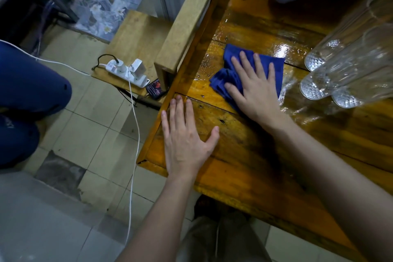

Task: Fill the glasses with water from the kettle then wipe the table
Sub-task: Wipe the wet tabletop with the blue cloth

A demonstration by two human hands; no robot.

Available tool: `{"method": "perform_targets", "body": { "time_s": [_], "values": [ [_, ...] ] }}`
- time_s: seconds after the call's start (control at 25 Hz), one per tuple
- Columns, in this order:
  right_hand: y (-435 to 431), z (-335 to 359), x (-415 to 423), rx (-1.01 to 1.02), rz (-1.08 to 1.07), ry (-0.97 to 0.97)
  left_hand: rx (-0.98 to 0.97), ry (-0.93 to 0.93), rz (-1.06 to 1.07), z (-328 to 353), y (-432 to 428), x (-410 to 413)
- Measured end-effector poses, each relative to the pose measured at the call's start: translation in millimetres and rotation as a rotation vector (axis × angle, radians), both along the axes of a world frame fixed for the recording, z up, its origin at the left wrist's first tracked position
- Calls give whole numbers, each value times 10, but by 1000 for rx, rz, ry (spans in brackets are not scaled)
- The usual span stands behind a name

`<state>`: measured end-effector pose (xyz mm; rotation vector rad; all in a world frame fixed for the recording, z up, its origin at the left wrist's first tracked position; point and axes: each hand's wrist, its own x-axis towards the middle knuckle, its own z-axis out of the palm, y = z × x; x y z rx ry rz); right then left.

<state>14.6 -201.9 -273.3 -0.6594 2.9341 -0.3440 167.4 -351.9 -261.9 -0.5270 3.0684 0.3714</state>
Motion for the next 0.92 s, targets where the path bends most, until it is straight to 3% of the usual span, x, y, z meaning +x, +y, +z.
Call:
{"method": "perform_targets", "body": {
  "time_s": [0.4, 0.56, 0.8, 0.92],
  "values": [
    [504, 106, 1008, 53, 151, -69, -64, -45, -24, 2, 2, 13],
    [459, 112, 937, 79, 169, -60, -69, -60, -27, 4, 0, 7],
    [38, 76, 321, 94, 475, -50, -66, -80, -34, 4, -10, 1],
    [-251, 35, 153, 83, 497, -3, -67, -82, -32, 5, -8, -3]
  ]
}}
